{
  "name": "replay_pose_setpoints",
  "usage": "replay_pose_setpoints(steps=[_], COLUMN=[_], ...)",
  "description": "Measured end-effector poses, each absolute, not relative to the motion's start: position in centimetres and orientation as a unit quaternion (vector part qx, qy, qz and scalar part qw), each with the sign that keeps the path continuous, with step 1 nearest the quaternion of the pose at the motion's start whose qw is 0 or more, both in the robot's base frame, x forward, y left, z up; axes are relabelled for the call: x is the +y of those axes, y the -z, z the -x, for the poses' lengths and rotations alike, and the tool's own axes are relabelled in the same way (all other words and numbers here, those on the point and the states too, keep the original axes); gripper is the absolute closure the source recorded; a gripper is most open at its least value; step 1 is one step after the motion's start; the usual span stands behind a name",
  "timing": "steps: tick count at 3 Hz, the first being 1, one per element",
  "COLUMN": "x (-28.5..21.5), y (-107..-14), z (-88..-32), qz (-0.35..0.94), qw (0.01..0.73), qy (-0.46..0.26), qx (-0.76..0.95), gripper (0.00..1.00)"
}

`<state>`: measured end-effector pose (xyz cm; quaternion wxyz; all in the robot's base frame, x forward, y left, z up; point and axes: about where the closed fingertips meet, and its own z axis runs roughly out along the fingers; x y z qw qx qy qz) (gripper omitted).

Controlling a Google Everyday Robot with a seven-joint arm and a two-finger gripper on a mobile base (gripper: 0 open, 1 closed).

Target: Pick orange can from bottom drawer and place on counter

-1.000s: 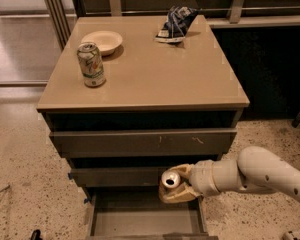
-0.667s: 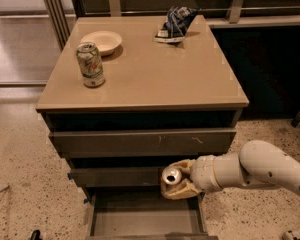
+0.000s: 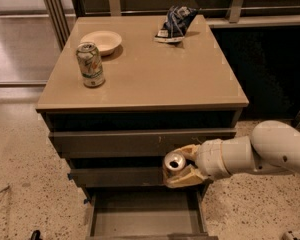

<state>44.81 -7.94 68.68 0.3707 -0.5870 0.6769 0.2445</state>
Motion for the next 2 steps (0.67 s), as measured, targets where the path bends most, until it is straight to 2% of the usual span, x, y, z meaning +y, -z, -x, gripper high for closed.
replay_pose_setpoints(steps=[1,2], x=[-7.83,-7.83], y=[-80.12,-80.12], z=[-45.01,-45.01], qz=[0.588,0.588], qw=[0.387,0.387], qy=[-0.244,-0.244], qx=[0.667,0.667], gripper=[1.00,1.00])
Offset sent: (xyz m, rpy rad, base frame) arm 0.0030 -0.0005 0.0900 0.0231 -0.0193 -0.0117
